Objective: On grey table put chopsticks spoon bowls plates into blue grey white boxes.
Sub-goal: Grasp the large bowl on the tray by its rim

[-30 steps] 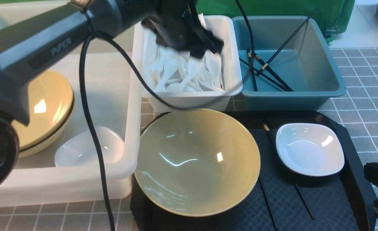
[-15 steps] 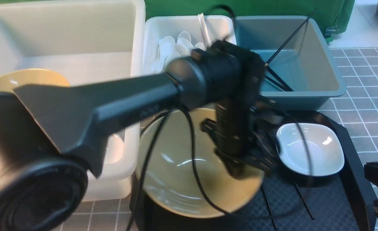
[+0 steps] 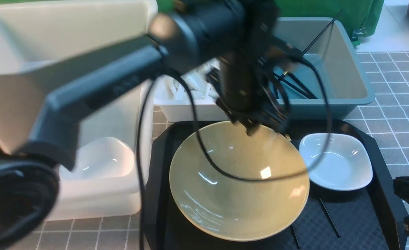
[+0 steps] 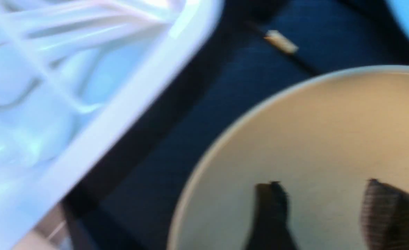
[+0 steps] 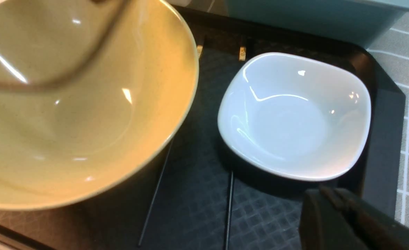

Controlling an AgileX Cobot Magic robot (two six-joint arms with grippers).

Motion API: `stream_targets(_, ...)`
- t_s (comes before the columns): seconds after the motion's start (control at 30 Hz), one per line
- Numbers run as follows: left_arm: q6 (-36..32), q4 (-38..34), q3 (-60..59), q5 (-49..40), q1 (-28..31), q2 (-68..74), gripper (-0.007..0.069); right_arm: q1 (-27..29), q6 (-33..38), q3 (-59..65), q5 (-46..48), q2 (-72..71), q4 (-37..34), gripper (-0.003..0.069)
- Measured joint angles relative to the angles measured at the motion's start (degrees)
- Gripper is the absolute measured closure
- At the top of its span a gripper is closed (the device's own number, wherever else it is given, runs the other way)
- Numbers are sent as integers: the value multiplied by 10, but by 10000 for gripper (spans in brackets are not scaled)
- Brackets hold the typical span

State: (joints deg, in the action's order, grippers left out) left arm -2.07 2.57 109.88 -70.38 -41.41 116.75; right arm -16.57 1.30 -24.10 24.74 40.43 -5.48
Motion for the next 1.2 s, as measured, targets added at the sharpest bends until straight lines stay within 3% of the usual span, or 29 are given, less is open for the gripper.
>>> stream_targets(0.1,0,-2,-15,-1,21,-2,169,0,0,0,0,0,-1,614)
stream_targets(0.2,2,-4,-35,-1,35,7,132,0,0,0,0,0,-1,613)
stream_targets(0.33,4,-6,-53,-3,44,31,141,0,0,0,-1,0,-1,613)
stream_targets(0.43,4,-6,-54,-1,45,47,184,0,0,0,-2,0,-1,613)
stream_targets(0.5,6,-2,-54,2,46,62,302,0,0,0,-2,0,-1,613)
stream_targets(0.63,-17,-18,-54,-11,48,60,466,0,0,0,-2,0,-2,613)
stream_targets(0.8,-36,-37,-54,-3,48,44,508,0,0,0,-1,0,-3,613)
stream_targets(0.97,-80,-95,-55,-6,48,-9,618,0,0,0,0,0,-3,613)
stream_targets(1.2,-125,-156,-56,-14,95,-91,620,0,0,0,1,0,-4,613)
